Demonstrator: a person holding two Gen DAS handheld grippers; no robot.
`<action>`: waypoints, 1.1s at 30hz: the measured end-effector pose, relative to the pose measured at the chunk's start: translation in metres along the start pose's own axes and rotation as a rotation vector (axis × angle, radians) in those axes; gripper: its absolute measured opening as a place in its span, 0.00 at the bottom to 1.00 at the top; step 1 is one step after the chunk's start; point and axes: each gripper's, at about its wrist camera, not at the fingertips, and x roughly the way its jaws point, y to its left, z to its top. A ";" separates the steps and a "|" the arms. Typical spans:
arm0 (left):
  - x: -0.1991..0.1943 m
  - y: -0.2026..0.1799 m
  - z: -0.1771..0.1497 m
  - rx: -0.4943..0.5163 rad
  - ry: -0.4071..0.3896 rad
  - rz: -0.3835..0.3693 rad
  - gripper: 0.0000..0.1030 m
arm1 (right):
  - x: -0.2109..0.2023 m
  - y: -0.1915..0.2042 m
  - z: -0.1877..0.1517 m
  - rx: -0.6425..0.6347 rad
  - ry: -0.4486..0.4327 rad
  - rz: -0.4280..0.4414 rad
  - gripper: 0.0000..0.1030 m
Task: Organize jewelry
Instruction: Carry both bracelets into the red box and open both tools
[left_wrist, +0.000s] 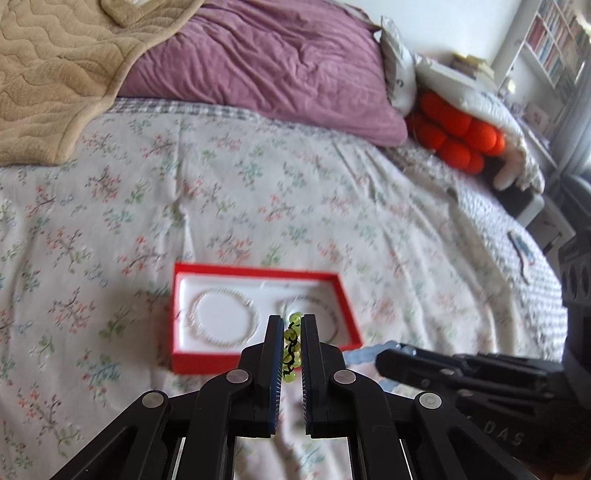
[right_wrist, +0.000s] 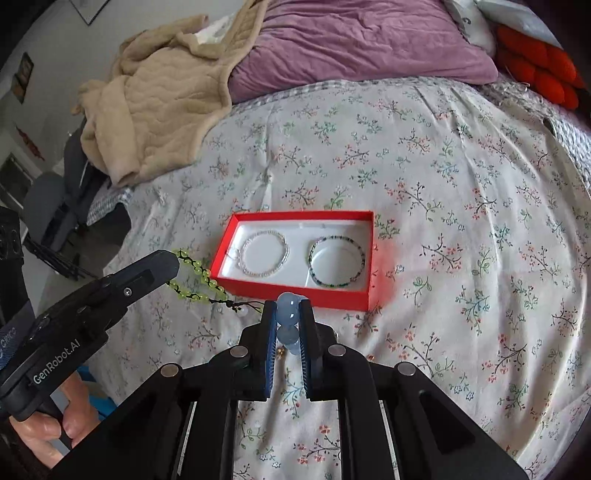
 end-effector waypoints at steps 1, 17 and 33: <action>0.002 -0.001 0.004 -0.012 -0.010 -0.013 0.03 | -0.001 -0.001 0.004 0.008 -0.010 0.002 0.12; 0.065 0.018 0.023 -0.165 -0.027 -0.039 0.03 | 0.022 -0.033 0.043 0.113 -0.063 0.004 0.12; 0.103 0.063 -0.005 -0.164 0.121 0.231 0.03 | 0.074 -0.015 0.042 0.070 0.013 0.081 0.12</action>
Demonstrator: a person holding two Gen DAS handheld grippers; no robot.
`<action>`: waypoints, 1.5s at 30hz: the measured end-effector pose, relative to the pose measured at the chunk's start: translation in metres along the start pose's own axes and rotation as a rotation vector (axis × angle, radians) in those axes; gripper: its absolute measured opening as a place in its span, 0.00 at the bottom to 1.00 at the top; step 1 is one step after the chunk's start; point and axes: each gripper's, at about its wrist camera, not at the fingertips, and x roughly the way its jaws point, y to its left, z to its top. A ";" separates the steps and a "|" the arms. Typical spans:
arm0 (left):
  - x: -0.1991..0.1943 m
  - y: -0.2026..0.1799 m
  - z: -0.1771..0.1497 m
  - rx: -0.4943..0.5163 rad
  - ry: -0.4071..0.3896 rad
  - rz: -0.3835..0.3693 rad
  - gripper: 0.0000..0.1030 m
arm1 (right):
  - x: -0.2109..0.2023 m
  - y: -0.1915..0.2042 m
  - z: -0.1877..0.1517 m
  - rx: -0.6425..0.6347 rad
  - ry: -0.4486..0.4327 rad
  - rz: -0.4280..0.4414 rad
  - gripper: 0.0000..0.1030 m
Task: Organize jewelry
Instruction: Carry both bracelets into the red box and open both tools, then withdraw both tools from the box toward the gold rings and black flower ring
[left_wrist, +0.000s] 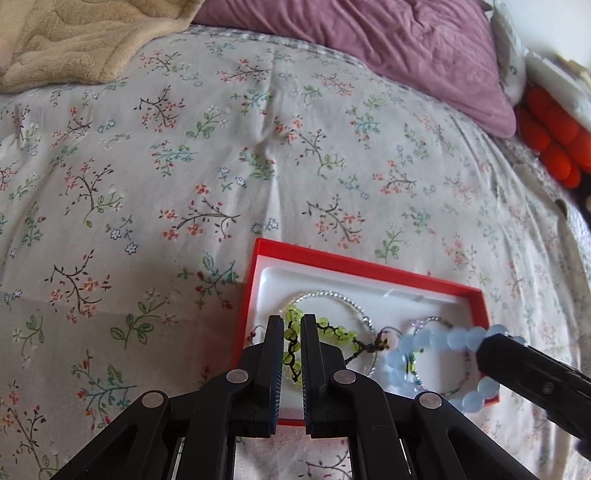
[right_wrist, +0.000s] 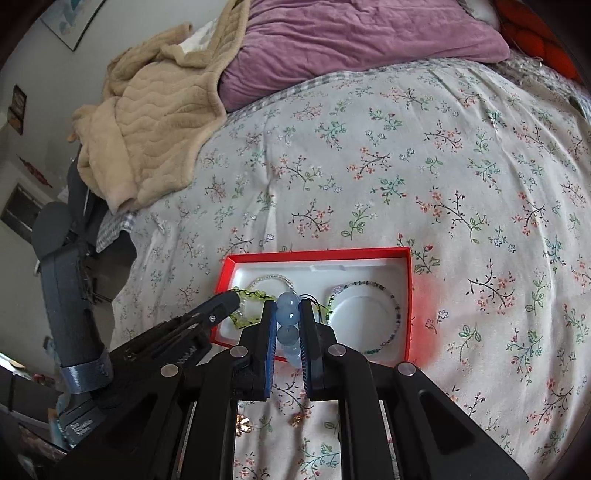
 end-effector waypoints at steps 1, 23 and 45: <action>0.000 0.000 -0.001 0.003 0.002 0.006 0.03 | 0.004 -0.003 0.000 0.001 0.006 -0.020 0.12; -0.034 -0.013 -0.012 0.124 -0.022 0.038 0.39 | -0.023 -0.035 -0.004 0.012 0.013 -0.095 0.39; -0.072 0.016 -0.058 0.196 0.046 0.075 0.90 | -0.058 -0.047 -0.047 0.026 0.048 -0.184 0.68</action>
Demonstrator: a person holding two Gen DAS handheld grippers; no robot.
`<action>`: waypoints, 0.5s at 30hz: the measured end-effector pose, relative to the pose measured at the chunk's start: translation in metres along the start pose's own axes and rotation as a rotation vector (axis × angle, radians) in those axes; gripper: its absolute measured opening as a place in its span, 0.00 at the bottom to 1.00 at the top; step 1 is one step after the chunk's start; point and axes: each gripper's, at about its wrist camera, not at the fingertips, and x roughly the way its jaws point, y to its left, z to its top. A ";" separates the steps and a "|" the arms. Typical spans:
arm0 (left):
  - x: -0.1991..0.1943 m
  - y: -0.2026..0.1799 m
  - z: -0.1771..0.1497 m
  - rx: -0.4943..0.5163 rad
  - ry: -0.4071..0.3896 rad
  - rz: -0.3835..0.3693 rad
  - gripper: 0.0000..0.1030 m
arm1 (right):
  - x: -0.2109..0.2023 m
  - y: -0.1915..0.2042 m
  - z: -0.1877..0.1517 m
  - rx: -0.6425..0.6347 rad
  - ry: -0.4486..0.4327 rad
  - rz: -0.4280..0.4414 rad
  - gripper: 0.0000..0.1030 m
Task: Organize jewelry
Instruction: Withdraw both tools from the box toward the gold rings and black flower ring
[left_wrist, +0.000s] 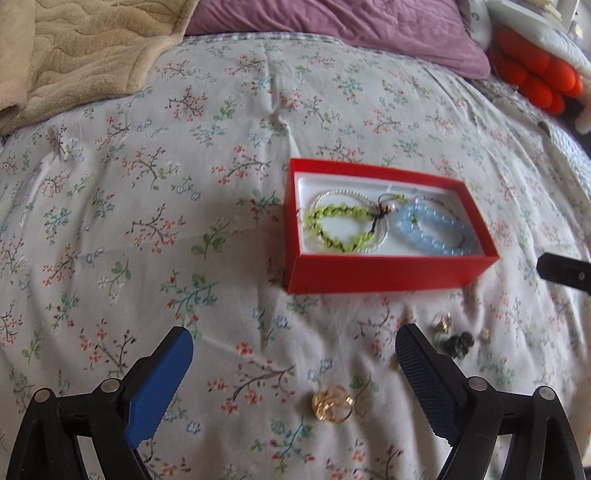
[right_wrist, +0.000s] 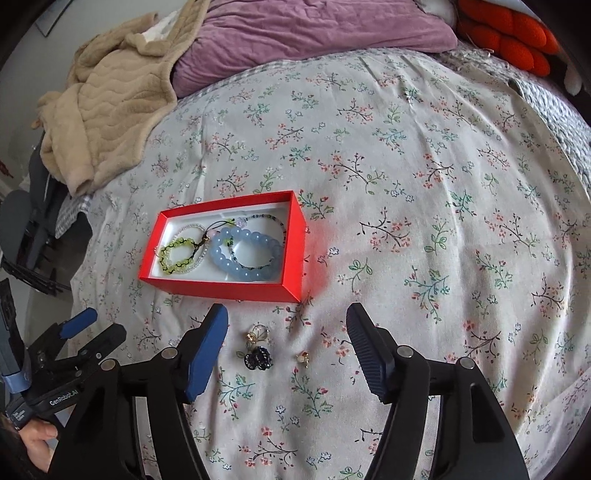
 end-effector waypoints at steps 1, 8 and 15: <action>-0.001 0.002 -0.003 0.003 0.006 0.002 0.90 | 0.000 -0.003 -0.002 0.011 0.005 -0.002 0.68; -0.008 0.013 -0.025 0.027 0.040 0.012 0.90 | -0.005 -0.012 -0.021 0.043 0.048 0.000 0.68; 0.006 0.012 -0.043 0.118 0.095 0.018 0.90 | 0.001 -0.004 -0.043 -0.042 0.093 -0.032 0.68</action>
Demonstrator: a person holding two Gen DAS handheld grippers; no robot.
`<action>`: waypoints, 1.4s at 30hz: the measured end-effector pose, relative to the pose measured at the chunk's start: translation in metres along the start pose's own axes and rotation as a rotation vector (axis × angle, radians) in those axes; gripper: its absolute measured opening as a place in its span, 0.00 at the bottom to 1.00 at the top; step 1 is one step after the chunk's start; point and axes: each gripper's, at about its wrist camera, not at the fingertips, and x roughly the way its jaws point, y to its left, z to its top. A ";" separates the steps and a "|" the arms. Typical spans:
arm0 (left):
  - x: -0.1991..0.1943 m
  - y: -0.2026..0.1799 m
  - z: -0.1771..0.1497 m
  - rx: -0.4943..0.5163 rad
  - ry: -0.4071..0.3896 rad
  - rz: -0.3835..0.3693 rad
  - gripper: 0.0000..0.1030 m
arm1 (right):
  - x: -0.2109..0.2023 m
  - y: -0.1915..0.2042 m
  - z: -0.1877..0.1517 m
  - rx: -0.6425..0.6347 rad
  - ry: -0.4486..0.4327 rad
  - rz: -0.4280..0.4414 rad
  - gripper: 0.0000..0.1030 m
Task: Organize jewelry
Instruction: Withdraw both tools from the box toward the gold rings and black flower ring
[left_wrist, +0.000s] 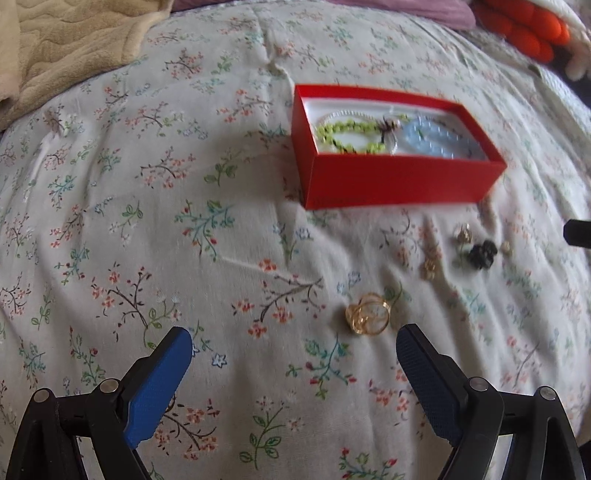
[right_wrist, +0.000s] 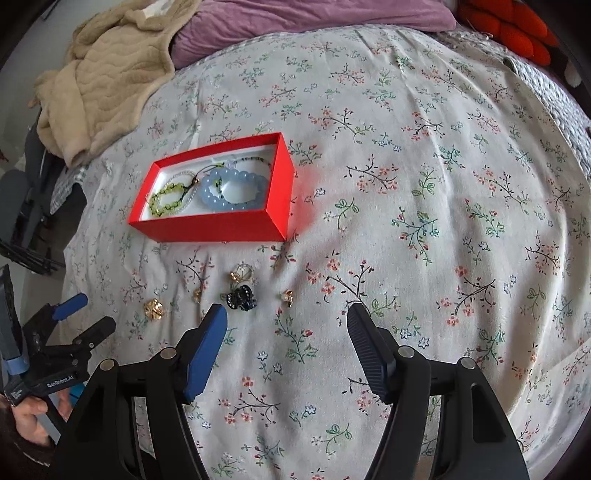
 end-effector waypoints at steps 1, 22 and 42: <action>0.003 0.000 -0.002 0.012 0.010 0.002 0.90 | 0.003 0.001 -0.001 -0.013 0.008 -0.006 0.68; 0.035 0.004 -0.007 0.024 0.151 -0.120 0.88 | 0.049 0.013 -0.002 -0.110 0.160 -0.085 0.68; 0.055 -0.021 0.012 0.040 0.159 -0.203 0.48 | 0.076 0.007 0.015 -0.127 0.216 -0.102 0.68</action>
